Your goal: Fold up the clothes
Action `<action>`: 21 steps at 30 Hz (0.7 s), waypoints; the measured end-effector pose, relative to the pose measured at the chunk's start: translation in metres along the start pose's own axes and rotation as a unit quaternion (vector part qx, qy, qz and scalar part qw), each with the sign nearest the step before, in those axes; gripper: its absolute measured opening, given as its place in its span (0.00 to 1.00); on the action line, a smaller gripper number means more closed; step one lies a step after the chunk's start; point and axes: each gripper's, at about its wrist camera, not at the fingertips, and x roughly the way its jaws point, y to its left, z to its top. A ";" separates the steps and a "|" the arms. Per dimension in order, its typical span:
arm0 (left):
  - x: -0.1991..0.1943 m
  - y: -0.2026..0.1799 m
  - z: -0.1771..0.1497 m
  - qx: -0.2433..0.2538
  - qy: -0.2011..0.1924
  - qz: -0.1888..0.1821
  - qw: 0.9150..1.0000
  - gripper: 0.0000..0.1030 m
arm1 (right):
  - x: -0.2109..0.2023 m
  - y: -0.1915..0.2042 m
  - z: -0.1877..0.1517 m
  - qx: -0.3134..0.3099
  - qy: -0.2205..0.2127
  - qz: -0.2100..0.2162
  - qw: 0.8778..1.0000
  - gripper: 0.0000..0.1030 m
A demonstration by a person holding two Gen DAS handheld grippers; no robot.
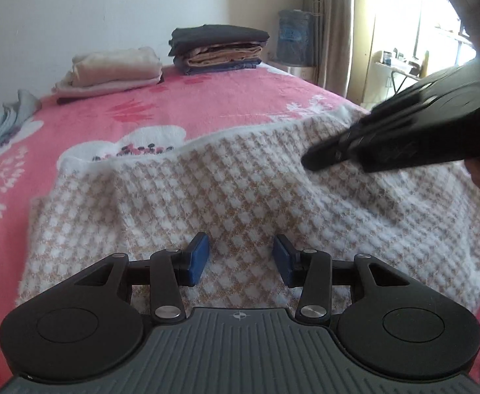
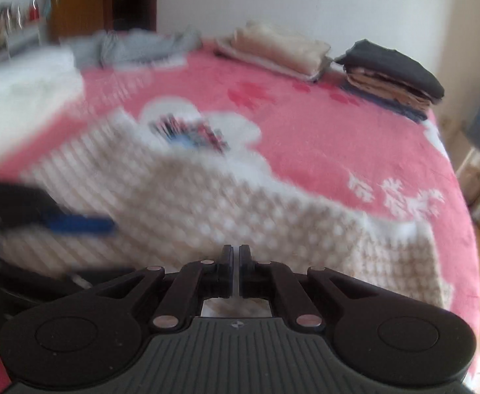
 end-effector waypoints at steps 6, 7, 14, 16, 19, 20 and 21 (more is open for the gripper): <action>0.000 0.000 -0.003 -0.017 0.007 0.001 1.000 0.43 | 0.029 0.010 -0.008 -0.023 0.027 0.021 0.999 0.01; 0.000 -0.002 -0.003 -0.015 0.009 0.003 1.000 0.43 | 0.030 0.004 -0.005 -0.003 0.032 0.025 0.999 0.01; 0.000 0.004 0.003 -0.048 0.030 -0.001 0.998 0.44 | 0.030 0.005 0.015 0.007 0.010 0.044 0.999 0.02; -0.001 0.004 0.003 -0.054 0.033 0.002 0.998 0.44 | 0.046 0.010 0.010 -0.012 0.016 0.043 0.999 0.02; -0.011 0.004 0.005 -0.058 0.024 0.005 0.998 0.44 | 0.056 0.019 0.008 -0.035 0.025 0.034 0.999 0.01; -0.015 0.005 0.005 -0.059 0.017 0.010 0.998 0.44 | 0.050 0.020 0.012 -0.037 0.025 0.030 0.999 0.02; -0.020 0.005 0.004 -0.060 0.010 0.016 0.998 0.44 | 0.045 0.022 0.017 -0.040 0.026 0.025 0.999 0.02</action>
